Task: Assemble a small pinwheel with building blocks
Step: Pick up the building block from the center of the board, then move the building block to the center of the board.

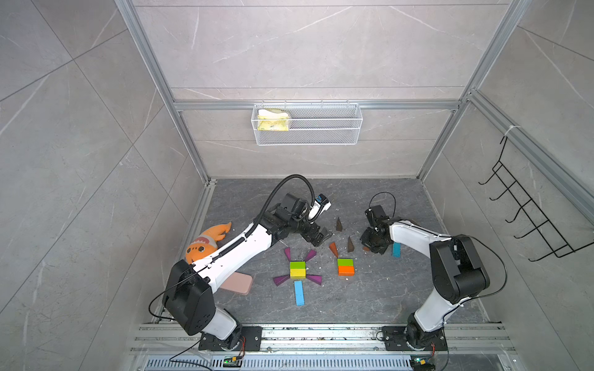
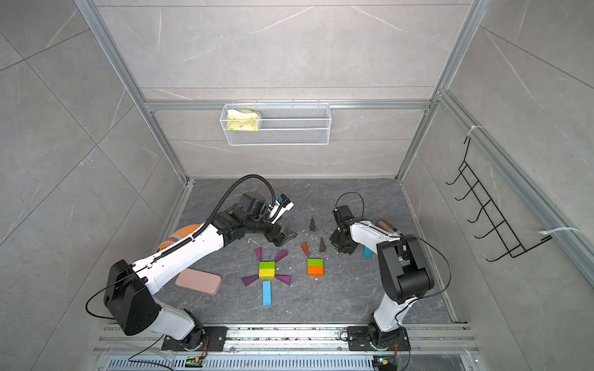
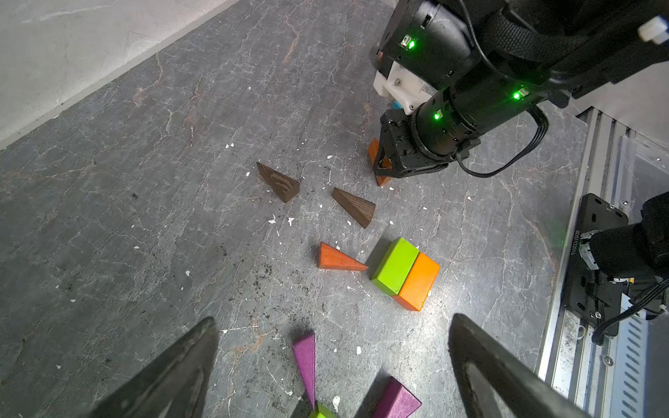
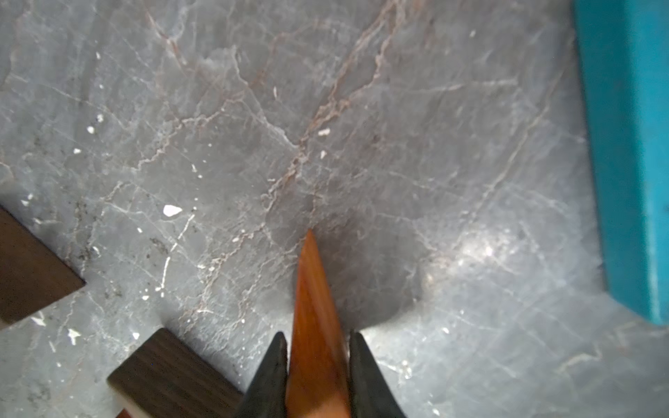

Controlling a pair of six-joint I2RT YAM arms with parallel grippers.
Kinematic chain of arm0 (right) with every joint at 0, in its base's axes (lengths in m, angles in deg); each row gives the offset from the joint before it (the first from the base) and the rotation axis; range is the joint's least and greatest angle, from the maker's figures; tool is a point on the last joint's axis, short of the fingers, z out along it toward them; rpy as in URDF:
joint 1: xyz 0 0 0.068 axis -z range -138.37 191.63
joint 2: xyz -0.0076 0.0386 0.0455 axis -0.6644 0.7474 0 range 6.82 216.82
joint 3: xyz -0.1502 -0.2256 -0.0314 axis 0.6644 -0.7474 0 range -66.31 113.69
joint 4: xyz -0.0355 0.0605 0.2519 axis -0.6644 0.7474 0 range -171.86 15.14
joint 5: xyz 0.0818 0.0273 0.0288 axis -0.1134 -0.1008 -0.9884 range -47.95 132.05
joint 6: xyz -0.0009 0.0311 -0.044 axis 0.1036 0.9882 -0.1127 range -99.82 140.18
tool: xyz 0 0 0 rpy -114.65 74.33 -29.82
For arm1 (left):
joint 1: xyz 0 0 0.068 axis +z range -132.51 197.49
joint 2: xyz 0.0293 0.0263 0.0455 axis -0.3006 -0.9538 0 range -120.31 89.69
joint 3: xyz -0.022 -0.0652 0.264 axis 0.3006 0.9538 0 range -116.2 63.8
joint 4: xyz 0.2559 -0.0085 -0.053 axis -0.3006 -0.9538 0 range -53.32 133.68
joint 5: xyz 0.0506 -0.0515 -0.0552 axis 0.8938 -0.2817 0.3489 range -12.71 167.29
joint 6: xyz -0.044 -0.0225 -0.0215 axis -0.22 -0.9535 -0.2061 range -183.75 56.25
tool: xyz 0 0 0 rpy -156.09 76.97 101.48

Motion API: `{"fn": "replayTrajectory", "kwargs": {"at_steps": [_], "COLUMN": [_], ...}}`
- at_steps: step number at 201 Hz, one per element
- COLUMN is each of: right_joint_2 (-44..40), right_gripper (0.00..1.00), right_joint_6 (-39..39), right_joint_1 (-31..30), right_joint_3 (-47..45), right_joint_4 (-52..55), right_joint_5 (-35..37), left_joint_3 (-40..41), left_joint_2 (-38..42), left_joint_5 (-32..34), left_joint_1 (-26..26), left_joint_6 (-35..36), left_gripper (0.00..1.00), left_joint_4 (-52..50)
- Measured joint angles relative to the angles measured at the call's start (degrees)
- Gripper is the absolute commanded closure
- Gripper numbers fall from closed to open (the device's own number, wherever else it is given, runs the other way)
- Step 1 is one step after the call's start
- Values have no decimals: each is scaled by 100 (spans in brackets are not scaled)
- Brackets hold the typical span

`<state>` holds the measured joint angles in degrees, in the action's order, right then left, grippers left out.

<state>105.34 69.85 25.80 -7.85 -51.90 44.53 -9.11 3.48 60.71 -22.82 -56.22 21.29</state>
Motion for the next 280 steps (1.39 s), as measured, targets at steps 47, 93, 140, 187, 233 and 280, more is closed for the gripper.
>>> {"fn": "replayTrajectory", "kwargs": {"at_steps": [47, 93, 140, 187, 233, 280], "right_joint_2": [-11, -26, -24, -627, -946, -1285], "right_gripper": [89, 88, 91, 94, 95, 95], "right_joint_6": [-1915, -4039, -5720, -7587, -9527, -11092], "right_joint_1": [0, -2, -2, -44, -87, -87], "right_joint_3": [328, 544, 514, -61, -177, -459], "right_joint_4": [236, 63, -125, -341, -260, -151], "right_joint_5": [184, 83, -278, -691, -826, -586], "left_joint_3": [0, -33, -221, -221, -221, -221], "left_joint_2": [0, 0, 4, 74, 264, 356], "left_joint_5": [68, 302, 439, 431, 404, 400], "left_joint_1": [0, 11, 103, 341, 555, 660], "left_joint_6": [2, 0, -57, -223, -350, -402], "left_gripper": [0, 0, 0, 0, 0, 0], "left_joint_4": [-37, -197, -321, -334, -334, -337]}}
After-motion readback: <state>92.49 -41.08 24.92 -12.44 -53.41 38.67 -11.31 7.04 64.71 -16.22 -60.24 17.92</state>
